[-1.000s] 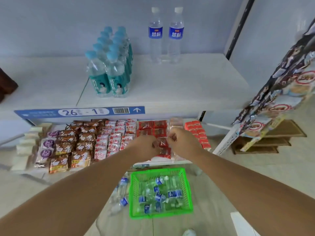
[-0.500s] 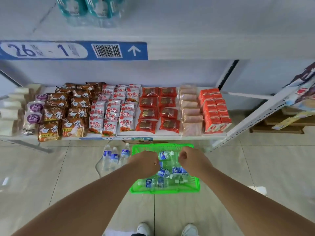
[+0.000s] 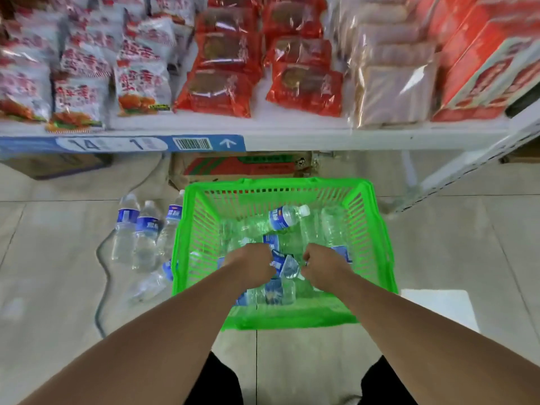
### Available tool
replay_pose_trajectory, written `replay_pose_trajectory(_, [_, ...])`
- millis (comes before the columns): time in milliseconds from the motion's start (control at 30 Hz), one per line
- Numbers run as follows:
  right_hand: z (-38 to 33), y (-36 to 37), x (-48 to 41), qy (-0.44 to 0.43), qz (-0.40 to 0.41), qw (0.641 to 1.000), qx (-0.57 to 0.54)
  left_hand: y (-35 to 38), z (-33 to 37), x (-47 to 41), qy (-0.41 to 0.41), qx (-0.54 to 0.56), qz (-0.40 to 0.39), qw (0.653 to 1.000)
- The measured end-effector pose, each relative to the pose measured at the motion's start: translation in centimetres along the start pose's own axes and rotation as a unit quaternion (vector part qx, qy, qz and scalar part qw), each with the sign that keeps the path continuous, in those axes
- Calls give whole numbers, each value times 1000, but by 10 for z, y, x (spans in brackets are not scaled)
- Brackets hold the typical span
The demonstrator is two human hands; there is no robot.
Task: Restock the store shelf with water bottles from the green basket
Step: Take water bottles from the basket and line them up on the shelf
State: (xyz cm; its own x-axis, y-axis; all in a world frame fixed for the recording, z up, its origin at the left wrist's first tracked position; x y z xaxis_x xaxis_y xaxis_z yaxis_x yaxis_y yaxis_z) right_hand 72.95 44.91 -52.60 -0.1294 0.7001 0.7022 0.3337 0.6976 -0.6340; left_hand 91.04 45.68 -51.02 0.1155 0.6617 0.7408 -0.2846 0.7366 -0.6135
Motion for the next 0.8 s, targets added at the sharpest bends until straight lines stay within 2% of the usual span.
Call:
replay_pose_trajectory(233, [29,62,-55,-9,-53,998,29,43,-15,-52,13,88,-17,996])
replay_pose_trajectory(433, [25,80,-64,-9,-38,996,83,53,-39,-55,-33,131,-24,991])
replay_pose_trajectory(567, [18,73,-63,-62,-26,992,103,55,-55,-45,-86,164,-12,983])
replay_pose_trajectory(633, [9,62,-58,-87,-6,992,86,54,-62,-43,-99,165,-2,981])
replay_pose_trajectory(800, [-22,16,-29,-173,104,977,62,49,-50,-28,-101,189,52,975])
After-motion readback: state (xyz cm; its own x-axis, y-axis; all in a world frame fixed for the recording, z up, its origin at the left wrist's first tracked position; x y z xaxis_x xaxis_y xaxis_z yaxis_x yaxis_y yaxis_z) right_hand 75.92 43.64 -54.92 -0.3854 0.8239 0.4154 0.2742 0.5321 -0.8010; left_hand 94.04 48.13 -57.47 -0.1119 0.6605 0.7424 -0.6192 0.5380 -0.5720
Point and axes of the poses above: each hand's wrist, its own x-axis away from the middle knuckle, its own y-axis out of the palm, z = x × y, the point moved 2 cm from there along -x, towards the middle knuckle, and after that the axes turned 3 degrees about -z, right-handed, at the moved point
